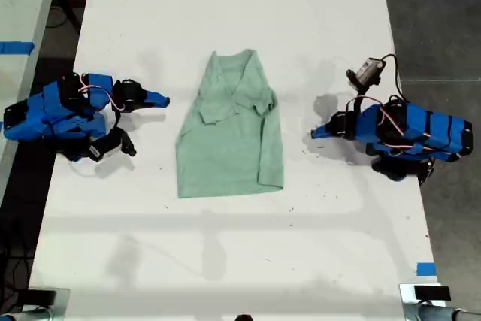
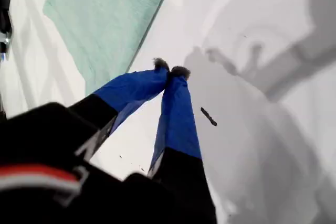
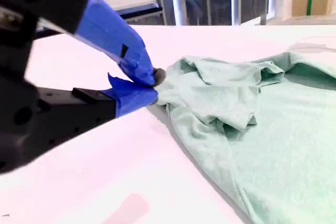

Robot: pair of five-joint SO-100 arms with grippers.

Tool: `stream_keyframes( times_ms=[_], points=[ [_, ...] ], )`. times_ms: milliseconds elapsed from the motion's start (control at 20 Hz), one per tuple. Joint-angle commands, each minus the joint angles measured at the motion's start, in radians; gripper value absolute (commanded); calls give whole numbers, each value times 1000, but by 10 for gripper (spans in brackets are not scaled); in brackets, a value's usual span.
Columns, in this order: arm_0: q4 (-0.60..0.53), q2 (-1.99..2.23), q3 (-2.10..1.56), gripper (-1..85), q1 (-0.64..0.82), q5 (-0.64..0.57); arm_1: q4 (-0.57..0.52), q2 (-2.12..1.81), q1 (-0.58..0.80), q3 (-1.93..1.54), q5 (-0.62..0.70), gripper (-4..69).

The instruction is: Fold t shirt

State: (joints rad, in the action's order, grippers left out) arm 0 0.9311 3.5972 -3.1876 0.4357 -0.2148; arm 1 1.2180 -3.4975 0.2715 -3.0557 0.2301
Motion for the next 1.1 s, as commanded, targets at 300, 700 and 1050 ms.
stream_keyframes(
  times_ms=[300, 700, 1050],
  points=[
    [-8, 6, -3, -2, -12, -5, -14, -15, -9, -54, -9, 12],
    [-18, 6, -3, -2, 0, -23, -14, -15, 2, -54, -6, 12],
    [-17, 6, -2, -2, -20, -17, -9, -15, -6, -54, -18, 12]
  ],
)
